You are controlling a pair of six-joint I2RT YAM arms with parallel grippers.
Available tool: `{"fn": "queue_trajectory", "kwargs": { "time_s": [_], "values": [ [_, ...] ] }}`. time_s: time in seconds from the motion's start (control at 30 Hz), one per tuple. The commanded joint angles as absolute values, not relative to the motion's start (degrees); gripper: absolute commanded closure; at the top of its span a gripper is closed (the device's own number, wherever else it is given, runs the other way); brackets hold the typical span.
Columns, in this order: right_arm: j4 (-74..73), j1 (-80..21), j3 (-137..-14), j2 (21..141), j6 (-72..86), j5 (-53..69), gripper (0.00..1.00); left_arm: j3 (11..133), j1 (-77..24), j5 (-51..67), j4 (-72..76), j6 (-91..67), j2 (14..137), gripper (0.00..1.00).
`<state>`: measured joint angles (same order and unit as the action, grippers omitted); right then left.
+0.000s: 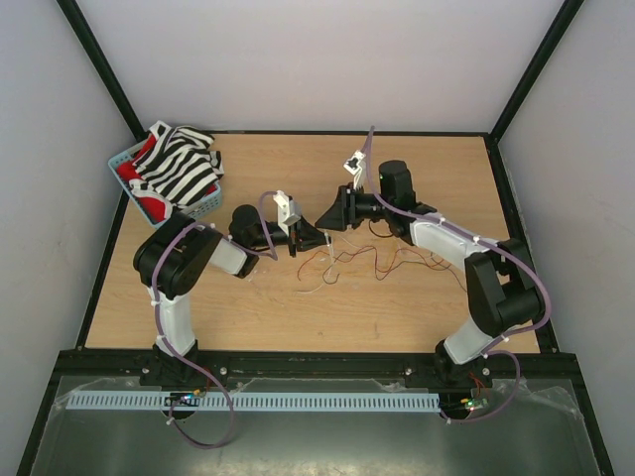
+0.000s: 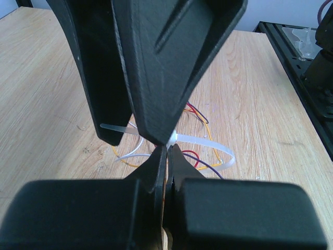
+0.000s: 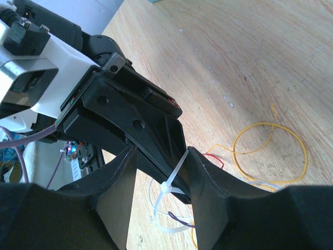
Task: Zip-tie the wires
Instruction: Tie the cable at the center of the board.
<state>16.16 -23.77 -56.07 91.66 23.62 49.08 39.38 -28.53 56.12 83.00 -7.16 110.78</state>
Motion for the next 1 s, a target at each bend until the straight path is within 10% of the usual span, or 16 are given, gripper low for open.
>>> {"fn": "queue_trajectory", "kwargs": {
  "time_s": [0.0,0.97],
  "values": [
    [14.6,-24.3,-56.5,92.1,21.6,49.2,0.48,40.5,-28.2,57.2,84.8,-7.4,111.4,1.00],
    [10.5,-25.6,-55.9,93.7,18.5,51.5,0.78,39.8,-28.1,55.7,84.8,-7.1,111.3,1.00]
  ]
}}
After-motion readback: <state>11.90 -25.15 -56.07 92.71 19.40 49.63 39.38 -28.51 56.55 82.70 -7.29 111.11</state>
